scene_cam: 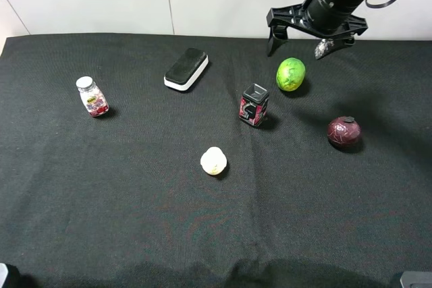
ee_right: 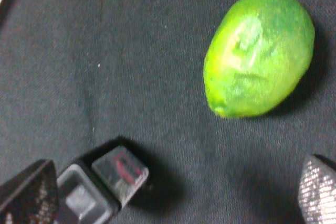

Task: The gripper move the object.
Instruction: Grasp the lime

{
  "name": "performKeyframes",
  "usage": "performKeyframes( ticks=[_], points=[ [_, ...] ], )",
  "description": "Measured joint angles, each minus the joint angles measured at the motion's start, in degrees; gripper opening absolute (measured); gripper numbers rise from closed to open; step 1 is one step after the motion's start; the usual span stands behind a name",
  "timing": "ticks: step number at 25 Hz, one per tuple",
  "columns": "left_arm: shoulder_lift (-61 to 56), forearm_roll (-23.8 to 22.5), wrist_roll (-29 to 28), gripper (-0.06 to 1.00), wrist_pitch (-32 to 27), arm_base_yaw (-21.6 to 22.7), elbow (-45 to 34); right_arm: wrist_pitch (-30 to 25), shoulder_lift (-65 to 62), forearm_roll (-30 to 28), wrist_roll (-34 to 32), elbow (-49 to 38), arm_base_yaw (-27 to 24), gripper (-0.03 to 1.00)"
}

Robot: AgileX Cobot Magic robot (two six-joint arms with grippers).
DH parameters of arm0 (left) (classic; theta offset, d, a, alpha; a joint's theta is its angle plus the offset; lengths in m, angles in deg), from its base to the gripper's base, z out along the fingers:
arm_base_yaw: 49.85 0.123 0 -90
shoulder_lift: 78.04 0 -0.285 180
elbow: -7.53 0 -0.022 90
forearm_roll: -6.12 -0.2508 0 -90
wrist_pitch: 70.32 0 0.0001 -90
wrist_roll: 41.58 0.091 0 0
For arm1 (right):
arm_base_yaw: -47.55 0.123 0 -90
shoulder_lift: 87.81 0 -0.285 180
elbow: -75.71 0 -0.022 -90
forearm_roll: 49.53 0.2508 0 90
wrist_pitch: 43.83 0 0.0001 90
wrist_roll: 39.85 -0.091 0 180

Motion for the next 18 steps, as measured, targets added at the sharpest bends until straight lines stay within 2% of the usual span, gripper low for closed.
performKeyframes(
  ticks=[9,18],
  points=[
    [0.00,0.00,0.00,0.99,0.00,0.00,0.00,0.74,7.07,-6.29,-3.07,6.82,0.00,0.69],
    [0.00,0.00,0.00,0.99,0.00,0.00,0.00,0.81,12.15,-9.92,-3.78,8.84,0.00,0.69]
  ],
)
